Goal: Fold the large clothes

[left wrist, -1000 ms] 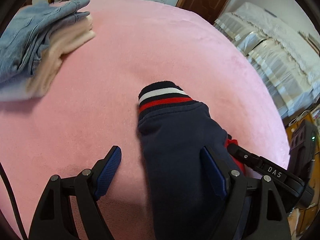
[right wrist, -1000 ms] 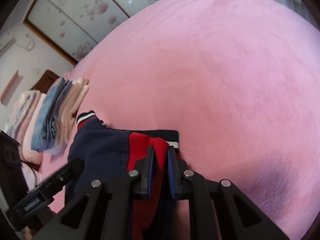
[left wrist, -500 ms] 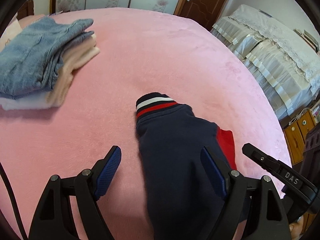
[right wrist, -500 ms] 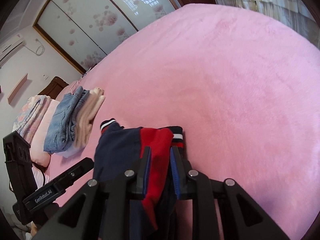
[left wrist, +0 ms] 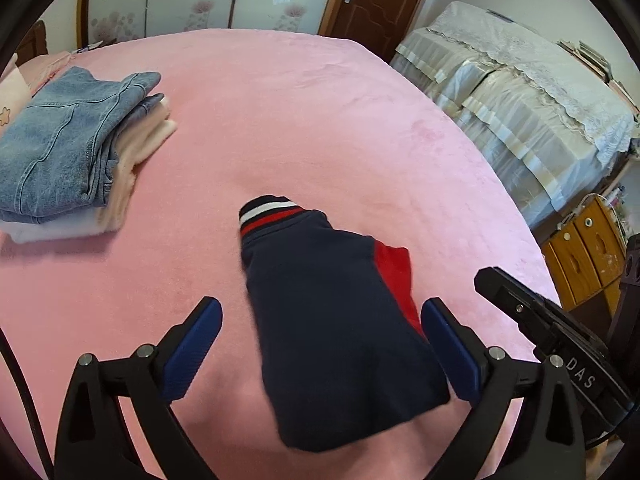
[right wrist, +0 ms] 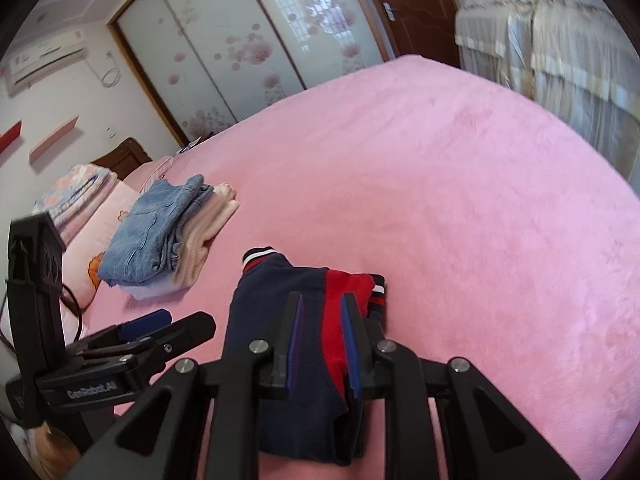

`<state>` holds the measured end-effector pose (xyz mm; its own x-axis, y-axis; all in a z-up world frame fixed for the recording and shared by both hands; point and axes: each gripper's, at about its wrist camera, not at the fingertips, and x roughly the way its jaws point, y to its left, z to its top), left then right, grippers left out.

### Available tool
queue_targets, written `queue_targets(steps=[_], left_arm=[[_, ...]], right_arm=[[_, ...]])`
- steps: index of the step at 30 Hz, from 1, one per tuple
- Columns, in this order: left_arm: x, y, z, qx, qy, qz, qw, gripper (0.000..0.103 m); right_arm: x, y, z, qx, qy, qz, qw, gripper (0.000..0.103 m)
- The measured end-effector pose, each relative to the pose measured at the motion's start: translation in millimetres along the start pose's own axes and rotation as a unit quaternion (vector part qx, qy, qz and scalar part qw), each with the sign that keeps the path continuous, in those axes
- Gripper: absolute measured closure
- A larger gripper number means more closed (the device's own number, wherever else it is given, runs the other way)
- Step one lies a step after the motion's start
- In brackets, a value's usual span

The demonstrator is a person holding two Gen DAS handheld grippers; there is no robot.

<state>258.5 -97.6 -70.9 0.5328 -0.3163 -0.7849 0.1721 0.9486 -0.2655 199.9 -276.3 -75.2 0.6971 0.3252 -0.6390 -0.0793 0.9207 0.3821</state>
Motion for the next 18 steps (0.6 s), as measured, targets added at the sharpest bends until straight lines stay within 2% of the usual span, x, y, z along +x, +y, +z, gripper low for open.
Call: queue_targets(steps=[2,4,11,12,13,15,18], left_arm=[[-8.1,-1.5,-0.1,0.0,-0.003,-0.009,1.0,0.004],[-13.7,-3.5,0.4,0.002,-0.003,-0.016,0.9999,0.001],[-37.2,-0.7,-3.8,0.001,-0.027,-0.032,0.9991,0.001],[-39.4,-1.2,-5.5,0.008,-0.029,-0.034,0.999,0.001],[-40.4,-1.8,-7.2,0.016,-0.028,-0.039,0.9987,0.001],[-38.7,-1.7,-11.7,0.021,-0.018,-0.049,0.9984,0.001],[-35.9,1.7,-19.2,0.022,-0.014,-0.054,0.9982,0.001]], right_arm=[[-5.9,5.5,-0.1,-0.013,-0.004,-0.004,1.0,0.082],[-12.0,9.7,0.8,-0.021,-0.009,-0.006,1.0,0.068],[-27.7,19.2,1.5,-0.046,-0.012,-0.009,0.999,0.057],[-29.3,20.6,1.0,-0.053,-0.011,-0.01,0.999,0.053],[-29.8,22.0,0.2,-0.06,-0.007,-0.006,0.998,0.043],[-30.7,25.0,-3.2,-0.073,-0.002,-0.007,0.997,0.037],[-29.4,25.8,-9.1,-0.084,0.009,-0.012,0.996,0.036]])
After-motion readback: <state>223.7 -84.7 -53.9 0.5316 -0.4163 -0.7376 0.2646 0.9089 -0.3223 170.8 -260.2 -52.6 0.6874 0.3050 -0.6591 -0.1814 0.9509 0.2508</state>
